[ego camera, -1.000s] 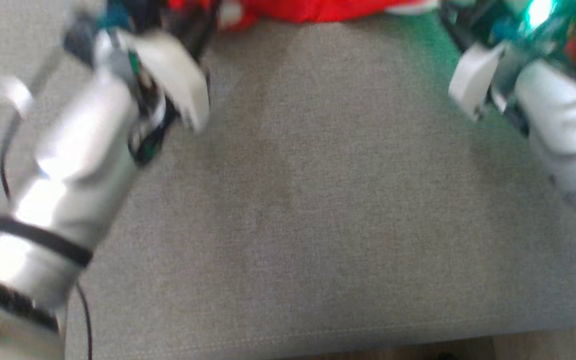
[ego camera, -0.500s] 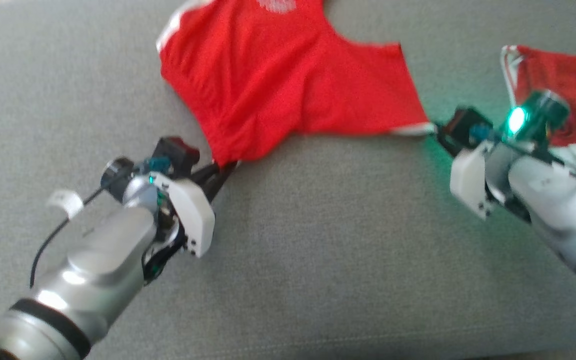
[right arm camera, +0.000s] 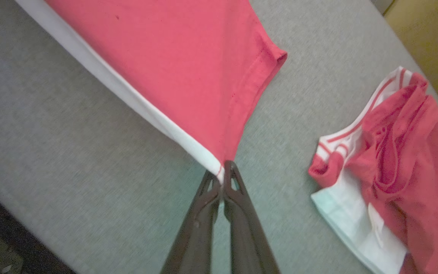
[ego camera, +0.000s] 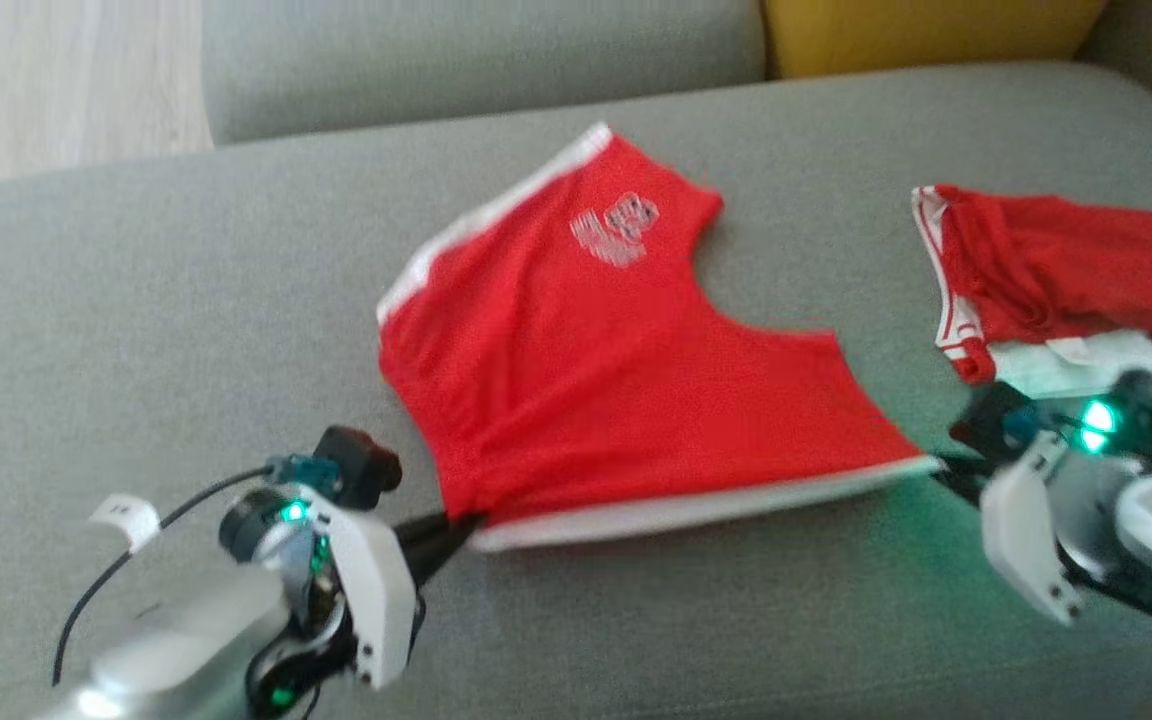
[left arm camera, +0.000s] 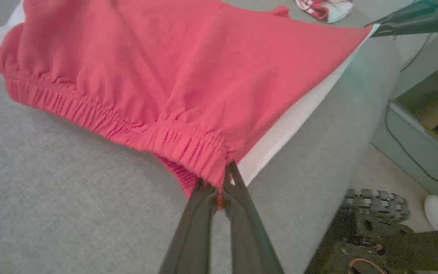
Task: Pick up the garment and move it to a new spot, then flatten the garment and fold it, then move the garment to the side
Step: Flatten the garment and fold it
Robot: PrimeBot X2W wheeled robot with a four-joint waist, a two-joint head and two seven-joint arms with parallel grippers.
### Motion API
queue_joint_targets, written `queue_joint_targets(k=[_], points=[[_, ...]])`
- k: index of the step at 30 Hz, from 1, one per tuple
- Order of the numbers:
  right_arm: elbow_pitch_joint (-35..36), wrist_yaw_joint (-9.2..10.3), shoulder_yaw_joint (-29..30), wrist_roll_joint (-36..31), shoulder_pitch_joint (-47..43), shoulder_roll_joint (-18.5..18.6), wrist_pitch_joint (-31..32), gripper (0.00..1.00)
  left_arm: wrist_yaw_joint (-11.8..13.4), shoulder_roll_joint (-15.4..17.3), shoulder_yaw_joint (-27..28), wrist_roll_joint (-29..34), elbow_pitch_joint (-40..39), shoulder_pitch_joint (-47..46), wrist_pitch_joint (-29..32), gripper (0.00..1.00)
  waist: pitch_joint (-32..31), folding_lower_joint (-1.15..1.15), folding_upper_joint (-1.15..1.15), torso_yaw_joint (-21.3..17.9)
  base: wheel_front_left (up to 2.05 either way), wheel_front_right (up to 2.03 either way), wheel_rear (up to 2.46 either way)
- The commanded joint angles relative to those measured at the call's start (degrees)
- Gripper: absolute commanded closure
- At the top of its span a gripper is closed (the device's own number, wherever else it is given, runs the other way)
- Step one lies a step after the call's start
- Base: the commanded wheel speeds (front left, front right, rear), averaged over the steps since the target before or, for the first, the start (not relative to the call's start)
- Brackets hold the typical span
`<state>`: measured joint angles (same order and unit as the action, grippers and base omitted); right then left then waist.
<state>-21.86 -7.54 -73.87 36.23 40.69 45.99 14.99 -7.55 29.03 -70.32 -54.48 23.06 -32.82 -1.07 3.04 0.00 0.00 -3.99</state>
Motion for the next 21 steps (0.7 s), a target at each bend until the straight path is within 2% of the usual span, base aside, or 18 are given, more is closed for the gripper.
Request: queue_joint_targets(k=[1,6,9,11,15,21], points=[[1.44,0.05,0.52,1.52,-0.87,2.95,1.06,1.00,0.07,2.90,1.80,-1.23,-2.50,-1.52,0.52,1.00,-1.23,0.00,0.00,-0.16,0.00,0.00,0.00],[7.12,0.05,0.52,7.02,-3.35,9.01,6.98,1.00,0.28,8.53,0.76,-5.29,-13.13,1.84,5.31,1.00,-3.00,0.00,0.00,-0.15,0.00,0.00,0.00],[8.45,0.05,0.52,10.31,-4.27,12.12,10.68,1.00,1.30,10.66,0.62,-7.54,-18.59,3.71,7.24,1.00,-3.34,0.00,0.00,-0.27,0.00,0.00,0.00],[9.90,0.05,0.52,11.63,-4.97,13.71,12.83,1.00,2.32,11.51,0.69,-9.16,-21.27,4.92,8.12,1.00,-3.45,0.00,0.00,-0.31,0.00,0.00,0.00],[12.28,0.05,0.52,14.30,-4.31,15.76,13.08,1.00,3.48,12.66,0.46,-9.92,-24.80,6.43,8.67,1.00,-3.21,0.00,0.00,-0.49,0.00,0.00,0.00],[13.43,0.05,0.90,15.01,-0.15,16.51,11.13,1.00,5.00,12.95,2.80,-10.06,-26.61,5.13,6.92,1.00,-1.84,0.00,0.00,0.31,0.00,0.00,0.00]])
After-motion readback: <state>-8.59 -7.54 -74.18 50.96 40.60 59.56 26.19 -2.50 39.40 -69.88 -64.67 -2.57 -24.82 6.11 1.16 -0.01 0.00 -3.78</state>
